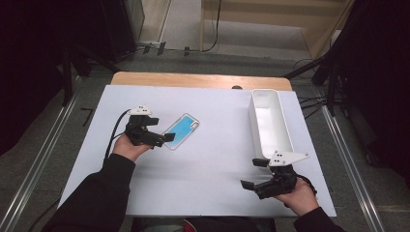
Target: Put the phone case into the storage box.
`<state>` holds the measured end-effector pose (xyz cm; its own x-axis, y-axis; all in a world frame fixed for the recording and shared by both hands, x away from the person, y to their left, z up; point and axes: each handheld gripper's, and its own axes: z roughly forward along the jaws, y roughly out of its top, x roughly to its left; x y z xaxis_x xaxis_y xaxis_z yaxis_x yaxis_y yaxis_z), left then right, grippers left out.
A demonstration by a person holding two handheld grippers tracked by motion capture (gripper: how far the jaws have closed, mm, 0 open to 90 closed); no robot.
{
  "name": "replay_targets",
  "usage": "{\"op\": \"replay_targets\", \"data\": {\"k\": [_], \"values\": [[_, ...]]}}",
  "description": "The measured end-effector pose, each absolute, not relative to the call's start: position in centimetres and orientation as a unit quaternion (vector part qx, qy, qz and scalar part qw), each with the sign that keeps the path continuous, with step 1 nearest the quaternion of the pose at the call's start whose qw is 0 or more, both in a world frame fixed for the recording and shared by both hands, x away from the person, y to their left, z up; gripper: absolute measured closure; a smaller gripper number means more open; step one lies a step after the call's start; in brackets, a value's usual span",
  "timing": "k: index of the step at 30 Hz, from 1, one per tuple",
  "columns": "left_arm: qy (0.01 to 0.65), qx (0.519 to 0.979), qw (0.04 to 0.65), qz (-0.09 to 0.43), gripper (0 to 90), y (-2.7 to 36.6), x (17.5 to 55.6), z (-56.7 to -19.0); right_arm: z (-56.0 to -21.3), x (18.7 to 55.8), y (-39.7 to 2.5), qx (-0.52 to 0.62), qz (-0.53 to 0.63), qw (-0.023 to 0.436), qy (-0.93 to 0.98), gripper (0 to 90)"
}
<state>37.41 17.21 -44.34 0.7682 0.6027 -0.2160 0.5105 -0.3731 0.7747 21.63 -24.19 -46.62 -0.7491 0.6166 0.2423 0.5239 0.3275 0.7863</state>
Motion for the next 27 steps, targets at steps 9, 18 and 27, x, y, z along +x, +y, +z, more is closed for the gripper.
{"op": "replay_targets", "data": {"k": [9, 18, 27], "values": [[0.337, 0.827, 0.446, 0.058, 1.2, 16.4, 38.5, -44.3, -46.6, 21.6, -24.1, 0.351, 0.463, 0.049, 0.812, 7.1], [0.332, 0.829, 0.445, 0.059, 1.2, 15.6, 39.7, -44.3, -46.6, 21.6, -24.1, 0.352, 0.462, 0.048, 0.813, 7.1], [0.327, 0.832, 0.444, 0.064, 1.2, 14.3, 40.8, -44.6, -46.6, 21.5, -24.1, 0.353, 0.462, 0.048, 0.812, 7.1]]}}
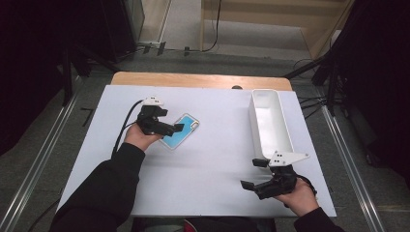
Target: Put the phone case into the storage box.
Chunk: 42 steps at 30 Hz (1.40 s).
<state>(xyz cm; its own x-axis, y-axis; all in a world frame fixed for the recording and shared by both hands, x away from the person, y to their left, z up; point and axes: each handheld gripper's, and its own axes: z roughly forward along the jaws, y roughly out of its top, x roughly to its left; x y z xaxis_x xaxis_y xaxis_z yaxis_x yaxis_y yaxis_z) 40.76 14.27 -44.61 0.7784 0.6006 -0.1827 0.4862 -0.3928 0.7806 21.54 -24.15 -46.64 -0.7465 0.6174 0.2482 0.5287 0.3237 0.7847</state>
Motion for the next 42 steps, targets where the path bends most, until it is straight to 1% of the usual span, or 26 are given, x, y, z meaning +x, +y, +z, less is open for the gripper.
{"op": "replay_targets", "data": {"k": [6, 8, 13, 28, 32, 42], "values": [[0.329, 0.84, 0.426, 0.069, 1.2, 13.5, 41.6, -45.0, -46.6, 21.5, -24.2, 0.354, 0.462, 0.048, 0.812, 7.1], [0.332, 0.835, 0.434, 0.066, 1.2, 13.4, 41.8, -45.1, -46.7, 21.4, -24.2, 0.355, 0.462, 0.048, 0.811, 7.1], [0.335, 0.835, 0.431, 0.069, 1.2, 13.3, 42.0, -45.6, -46.7, 21.4, -24.3, 0.354, 0.463, 0.049, 0.811, 7.1], [0.338, 0.84, 0.415, 0.088, 1.2, 12.7, 41.7, -47.5, -46.7, 21.4, -24.2, 0.354, 0.463, 0.047, 0.811, 7.1], [0.343, 0.838, 0.416, 0.083, 1.2, 12.8, 41.8, -47.8, -46.7, 21.4, -24.2, 0.353, 0.463, 0.047, 0.811, 7.0], [0.348, 0.846, 0.392, 0.096, 1.2, 12.8, 41.7, -49.1, -46.7, 21.4, -24.2, 0.352, 0.461, 0.047, 0.813, 7.1]]}}
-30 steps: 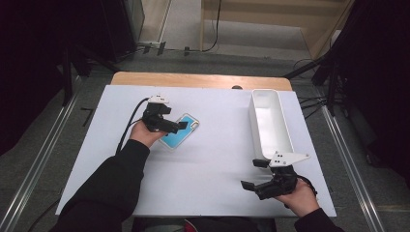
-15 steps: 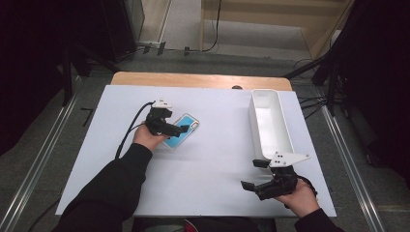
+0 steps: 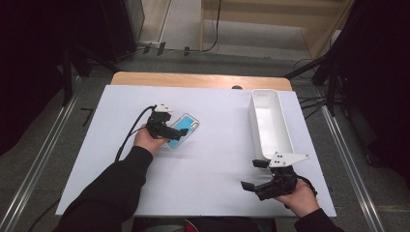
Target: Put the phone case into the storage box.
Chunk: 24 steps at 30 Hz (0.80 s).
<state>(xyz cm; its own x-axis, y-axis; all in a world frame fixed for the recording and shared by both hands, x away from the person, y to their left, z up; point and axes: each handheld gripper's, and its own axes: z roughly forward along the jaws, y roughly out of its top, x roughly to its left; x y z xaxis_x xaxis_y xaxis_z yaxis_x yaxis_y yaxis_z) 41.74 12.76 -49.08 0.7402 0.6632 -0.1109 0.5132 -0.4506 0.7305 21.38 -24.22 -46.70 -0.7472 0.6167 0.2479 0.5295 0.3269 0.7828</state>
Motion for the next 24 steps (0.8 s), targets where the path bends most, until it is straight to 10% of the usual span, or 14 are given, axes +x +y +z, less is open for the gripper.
{"op": "replay_targets", "data": {"k": [24], "values": [[0.333, 0.87, 0.337, 0.135, 1.2, 11.8, 41.2, -51.1, -46.8, 21.4, -24.1, 0.352, 0.46, 0.044, 0.814, 7.0]]}}
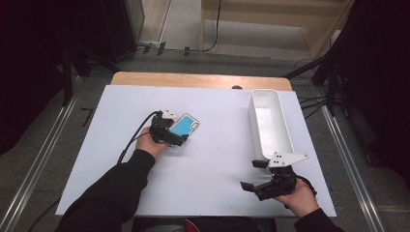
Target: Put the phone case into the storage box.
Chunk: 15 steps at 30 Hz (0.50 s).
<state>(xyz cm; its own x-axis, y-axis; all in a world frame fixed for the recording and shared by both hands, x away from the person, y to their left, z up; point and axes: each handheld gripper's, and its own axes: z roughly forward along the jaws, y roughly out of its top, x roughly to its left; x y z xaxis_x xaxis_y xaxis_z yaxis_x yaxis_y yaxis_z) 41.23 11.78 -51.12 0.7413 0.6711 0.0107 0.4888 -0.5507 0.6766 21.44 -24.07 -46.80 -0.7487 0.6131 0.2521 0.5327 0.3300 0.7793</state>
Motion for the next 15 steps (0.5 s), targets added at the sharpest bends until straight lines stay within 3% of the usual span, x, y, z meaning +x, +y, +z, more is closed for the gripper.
{"op": "replay_targets", "data": {"k": [12, 15], "values": [[0.334, 0.87, 0.331, 0.145, 1.3, 11.51, 41.02, -51.22, -46.81, 21.43, -24.07, 0.351, 0.459, 0.044, 0.815, 7.0], [0.336, 0.868, 0.335, 0.146, 5.6, 11.56, 40.76, -51.14, -46.81, 21.43, -24.07, 0.351, 0.459, 0.045, 0.815, 7.1]]}}
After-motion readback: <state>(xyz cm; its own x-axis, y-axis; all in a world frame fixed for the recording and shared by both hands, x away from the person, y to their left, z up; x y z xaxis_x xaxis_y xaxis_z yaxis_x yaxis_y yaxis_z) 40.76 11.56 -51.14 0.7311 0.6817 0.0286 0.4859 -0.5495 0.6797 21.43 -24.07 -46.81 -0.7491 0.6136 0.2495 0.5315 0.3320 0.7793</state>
